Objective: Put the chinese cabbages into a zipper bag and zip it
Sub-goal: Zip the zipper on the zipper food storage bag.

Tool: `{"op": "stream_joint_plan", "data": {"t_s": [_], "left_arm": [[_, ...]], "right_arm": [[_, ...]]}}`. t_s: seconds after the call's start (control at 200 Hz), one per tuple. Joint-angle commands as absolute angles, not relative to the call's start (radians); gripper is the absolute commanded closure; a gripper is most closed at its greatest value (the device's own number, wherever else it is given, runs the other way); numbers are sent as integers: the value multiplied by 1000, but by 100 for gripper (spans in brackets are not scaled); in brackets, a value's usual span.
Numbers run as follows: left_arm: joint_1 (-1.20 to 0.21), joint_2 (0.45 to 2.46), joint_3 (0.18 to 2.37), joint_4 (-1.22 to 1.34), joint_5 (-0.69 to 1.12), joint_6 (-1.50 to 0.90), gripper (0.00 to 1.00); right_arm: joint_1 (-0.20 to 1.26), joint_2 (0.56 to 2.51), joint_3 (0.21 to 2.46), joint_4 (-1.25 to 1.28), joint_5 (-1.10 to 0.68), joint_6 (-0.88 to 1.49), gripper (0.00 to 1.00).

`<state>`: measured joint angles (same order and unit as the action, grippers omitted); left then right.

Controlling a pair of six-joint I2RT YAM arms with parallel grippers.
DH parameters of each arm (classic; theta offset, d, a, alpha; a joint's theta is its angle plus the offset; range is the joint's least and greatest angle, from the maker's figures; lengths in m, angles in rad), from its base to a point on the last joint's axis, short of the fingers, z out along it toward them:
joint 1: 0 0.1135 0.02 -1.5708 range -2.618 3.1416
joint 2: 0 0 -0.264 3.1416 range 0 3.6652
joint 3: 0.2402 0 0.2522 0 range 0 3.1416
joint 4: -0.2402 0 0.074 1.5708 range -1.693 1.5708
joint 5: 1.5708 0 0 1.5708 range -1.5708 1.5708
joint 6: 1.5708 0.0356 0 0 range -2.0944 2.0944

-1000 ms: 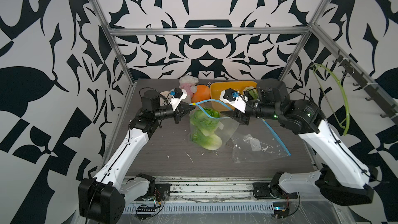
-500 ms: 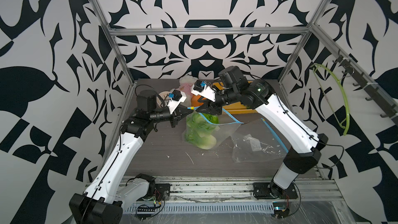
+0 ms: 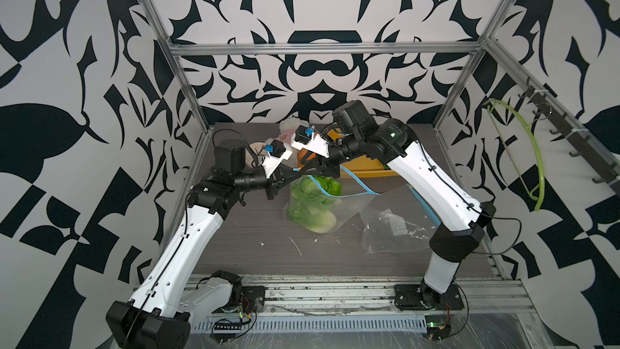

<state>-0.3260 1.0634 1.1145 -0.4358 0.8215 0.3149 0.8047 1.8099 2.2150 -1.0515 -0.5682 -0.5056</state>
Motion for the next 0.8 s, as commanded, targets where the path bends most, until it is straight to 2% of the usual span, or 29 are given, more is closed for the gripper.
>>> {"op": "stream_joint_plan", "data": {"t_s": [0.0, 0.28, 0.47, 0.795], "left_arm": [[-328, 1057, 1156, -443, 828, 328, 100], [-330, 1060, 1167, -445, 829, 324, 100], [-330, 1060, 1167, -445, 825, 324, 100], [-330, 1042, 1170, -456, 783, 314, 100]], "right_arm": [[811, 1806, 2261, -1068, -617, -528, 76], [815, 1825, 2271, -1079, -624, -541, 76], [815, 1827, 2272, -1078, -623, -546, 90], [815, 1793, 2244, -1080, -597, -549, 96]]}}
